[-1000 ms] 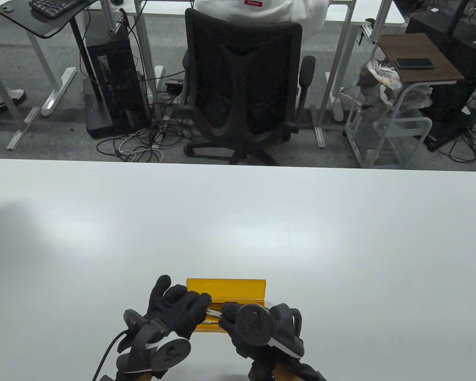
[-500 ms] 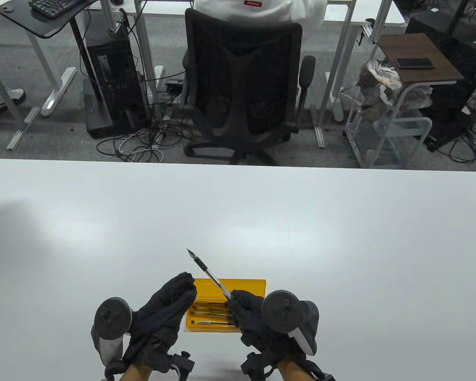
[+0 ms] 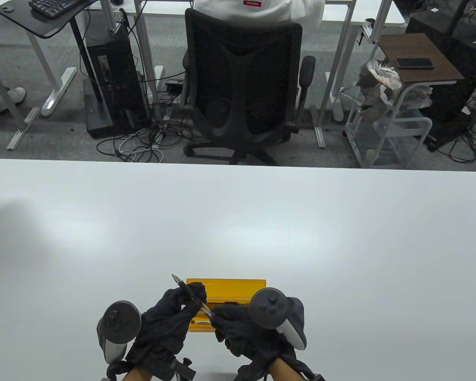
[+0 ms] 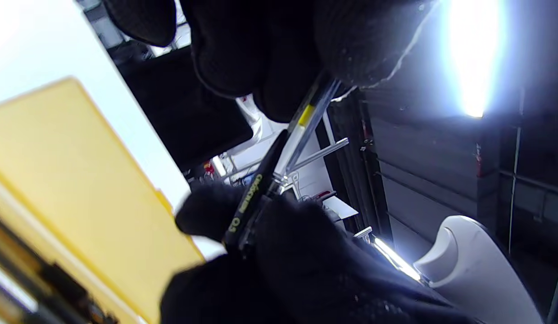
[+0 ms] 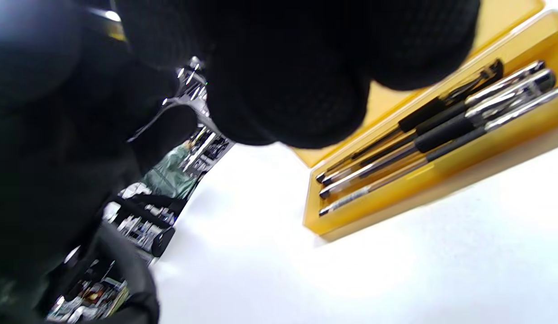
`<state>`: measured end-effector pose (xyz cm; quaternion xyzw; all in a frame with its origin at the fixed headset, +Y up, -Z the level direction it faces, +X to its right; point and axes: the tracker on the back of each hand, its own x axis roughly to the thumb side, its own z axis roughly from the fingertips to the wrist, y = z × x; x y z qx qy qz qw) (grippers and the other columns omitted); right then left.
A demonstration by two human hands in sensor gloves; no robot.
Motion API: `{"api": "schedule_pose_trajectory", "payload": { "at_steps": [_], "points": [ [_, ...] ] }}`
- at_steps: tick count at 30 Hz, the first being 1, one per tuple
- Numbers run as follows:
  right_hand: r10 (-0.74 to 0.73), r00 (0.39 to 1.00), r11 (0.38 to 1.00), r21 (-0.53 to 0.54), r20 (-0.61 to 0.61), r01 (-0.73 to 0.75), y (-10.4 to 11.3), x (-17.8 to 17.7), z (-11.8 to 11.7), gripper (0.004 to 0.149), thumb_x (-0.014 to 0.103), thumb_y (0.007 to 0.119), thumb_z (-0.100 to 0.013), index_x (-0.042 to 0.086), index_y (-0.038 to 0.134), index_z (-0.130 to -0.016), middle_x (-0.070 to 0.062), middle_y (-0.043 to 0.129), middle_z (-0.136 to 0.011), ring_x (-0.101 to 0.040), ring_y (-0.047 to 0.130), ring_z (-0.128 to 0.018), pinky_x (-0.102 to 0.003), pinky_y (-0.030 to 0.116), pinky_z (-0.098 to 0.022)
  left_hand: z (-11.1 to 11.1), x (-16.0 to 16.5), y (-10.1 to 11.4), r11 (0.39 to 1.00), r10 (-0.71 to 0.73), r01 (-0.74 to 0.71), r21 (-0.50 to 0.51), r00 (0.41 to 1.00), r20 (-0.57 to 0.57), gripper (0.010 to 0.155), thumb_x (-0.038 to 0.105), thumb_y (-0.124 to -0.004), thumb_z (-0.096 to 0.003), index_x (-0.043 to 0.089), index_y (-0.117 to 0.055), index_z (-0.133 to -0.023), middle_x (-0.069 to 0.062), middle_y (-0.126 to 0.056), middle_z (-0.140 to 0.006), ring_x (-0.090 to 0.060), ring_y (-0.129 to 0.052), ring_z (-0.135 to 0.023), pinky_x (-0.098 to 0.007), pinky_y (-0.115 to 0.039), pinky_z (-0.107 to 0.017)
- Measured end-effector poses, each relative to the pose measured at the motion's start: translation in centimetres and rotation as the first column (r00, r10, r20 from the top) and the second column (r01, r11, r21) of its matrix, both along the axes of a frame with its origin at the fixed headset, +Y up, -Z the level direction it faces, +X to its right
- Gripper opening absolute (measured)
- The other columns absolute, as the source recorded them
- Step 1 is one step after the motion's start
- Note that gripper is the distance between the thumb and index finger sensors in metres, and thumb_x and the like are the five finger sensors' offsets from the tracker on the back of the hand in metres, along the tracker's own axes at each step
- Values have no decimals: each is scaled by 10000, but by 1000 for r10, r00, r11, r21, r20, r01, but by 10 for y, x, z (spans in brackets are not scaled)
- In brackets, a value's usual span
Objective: Cap pen on the opposite end
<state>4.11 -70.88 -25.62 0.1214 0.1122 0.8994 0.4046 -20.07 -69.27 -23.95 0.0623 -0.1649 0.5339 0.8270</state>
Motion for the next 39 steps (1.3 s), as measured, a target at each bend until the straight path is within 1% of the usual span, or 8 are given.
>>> {"api": "schedule_pose_trajectory", "payload": {
  "at_steps": [4,8,13,16,21,25,34,39],
  "points": [
    [106,993,994,26,50,-107,-1,10,-3,533,394,771,-424,91,872,-851,-74,1046,-562,-198,1034,-346,-398,864,-294,-4,-20,8,998,-41,47,48,991,-128,489,316,-761,-547,141,-728,-1003,-133,-907,-915,-333,-848,-797,-627,-564,-701],
    [113,990,993,21,82,-115,-3,16,-7,531,396,769,-426,94,875,-849,-79,1045,-565,-203,1033,-349,-402,861,-296,-13,-39,5,959,-273,284,6,924,-268,497,309,-799,-526,60,-760,-953,-178,-991,-758,-337,-926,-631,-609,-640,-629],
    [137,988,990,12,76,-138,-6,14,-7,531,403,770,-426,100,876,-849,-79,1044,-568,-203,1033,-352,-403,861,-298,-29,-47,-13,734,-675,650,-195,668,-315,522,360,-861,-504,34,-814,-908,-156,-1019,-614,-301,-940,-508,-592,-678,-596],
    [161,985,987,11,62,-162,-7,13,-6,535,408,770,-425,102,875,-851,-79,1044,-571,-205,1033,-354,-404,860,-300,-41,-44,-32,590,-807,741,-319,537,-245,525,381,-876,-493,36,-835,-886,-140,-1026,-572,-284,-945,-474,-580,-693,-589],
    [161,985,987,18,60,-162,-7,11,-6,536,411,770,-425,103,874,-852,-79,1043,-575,-204,1032,-355,-403,861,-300,-50,-39,-50,374,-927,834,-406,345,-146,527,394,-888,-483,43,-850,-874,-130,-1030,-552,-275,-948,-458,-573,-702,-586],
    [179,982,984,16,54,-180,-9,10,-6,539,412,772,-423,104,873,-854,-80,1043,-577,-206,1032,-357,-404,860,-302,-51,-41,-58,329,-943,824,-462,315,-111,534,395,-889,-483,41,-844,-881,-129,-1029,-556,-277,-946,-462,-573,-699,-588],
    [181,982,983,11,51,-181,-8,12,-6,545,417,773,-422,106,869,-858,-81,1041,-583,-208,1031,-361,-406,859,-305,-55,-32,-72,222,-974,851,-475,216,-69,538,410,-878,-489,49,-833,-886,-108,-1021,-555,-268,-947,-464,-567,-702,-590],
    [172,984,985,12,52,-173,-8,13,-6,547,421,774,-421,108,869,-859,-82,1040,-585,-210,1031,-364,-407,858,-306,-54,-34,-72,241,-969,837,-491,234,-76,552,418,-879,-488,44,-827,-890,-105,-1018,-555,-270,-947,-462,-569,-701,-588]
  ]
}}
